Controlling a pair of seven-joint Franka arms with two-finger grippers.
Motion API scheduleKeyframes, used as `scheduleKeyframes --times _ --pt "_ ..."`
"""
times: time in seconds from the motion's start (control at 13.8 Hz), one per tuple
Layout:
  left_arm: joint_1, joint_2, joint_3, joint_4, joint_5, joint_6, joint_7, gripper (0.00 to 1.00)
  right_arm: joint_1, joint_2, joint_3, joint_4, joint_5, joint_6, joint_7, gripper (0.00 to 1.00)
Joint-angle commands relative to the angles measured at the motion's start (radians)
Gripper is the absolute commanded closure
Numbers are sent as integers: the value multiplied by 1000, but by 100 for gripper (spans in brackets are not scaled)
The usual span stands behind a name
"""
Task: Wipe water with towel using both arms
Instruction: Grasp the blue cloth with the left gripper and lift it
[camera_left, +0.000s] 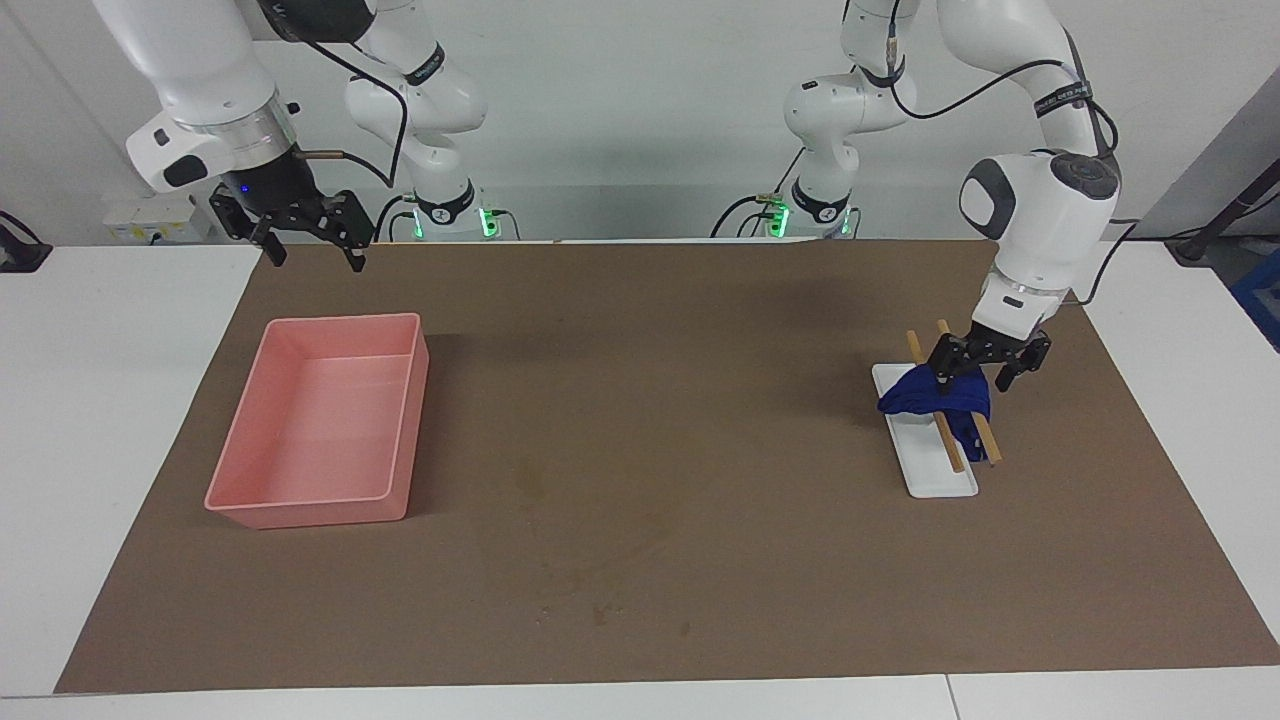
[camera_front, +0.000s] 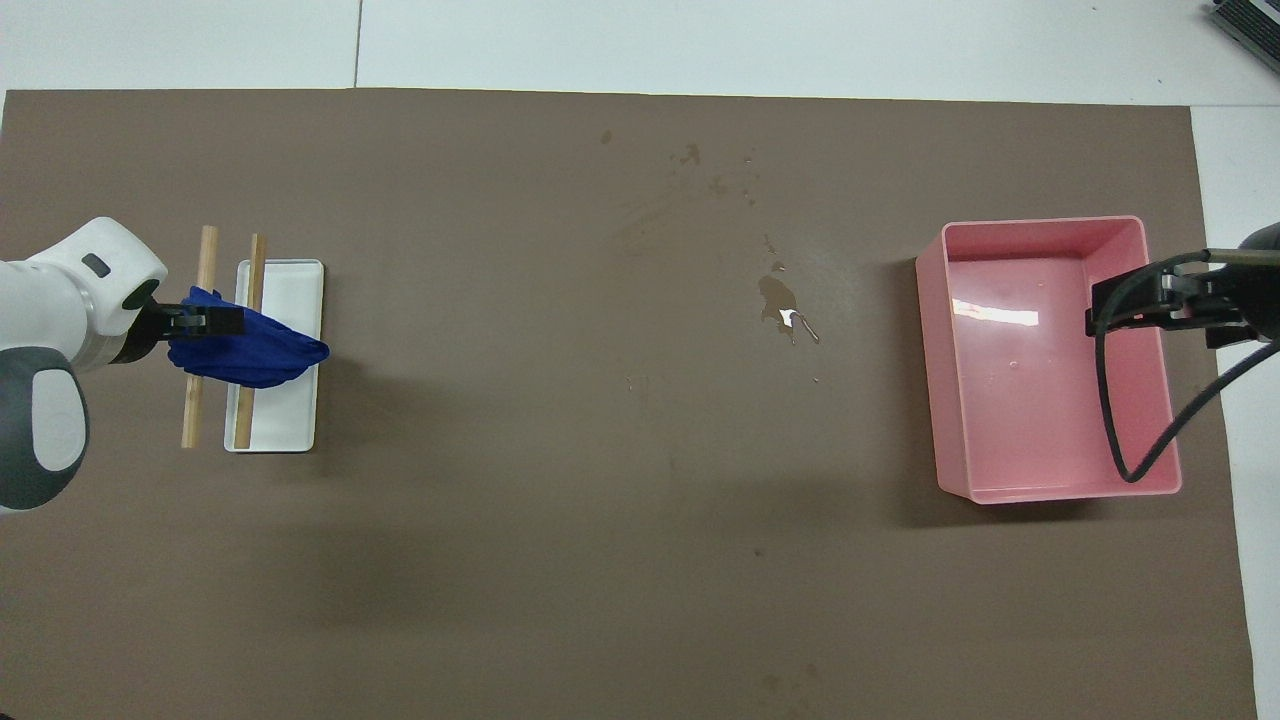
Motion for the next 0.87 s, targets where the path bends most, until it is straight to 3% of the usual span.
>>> scheduleKeyframes --times 0.0,0.14,0.51,0.79 --pt "9 -23 -5 -27 23 19 5 34 -14 -32 9 -37 -13 3 -20 0" --pt "9 -22 -5 -25 23 17 5 49 -14 -32 9 -40 -13 5 -20 0" --pt "9 -20 -5 -13 40 5 5 54 -15 -38 9 -47 -13 5 -19 0" --pt "9 -20 -5 -8 49 -1 5 71 -15 -38 9 -49 -12 5 -20 0"
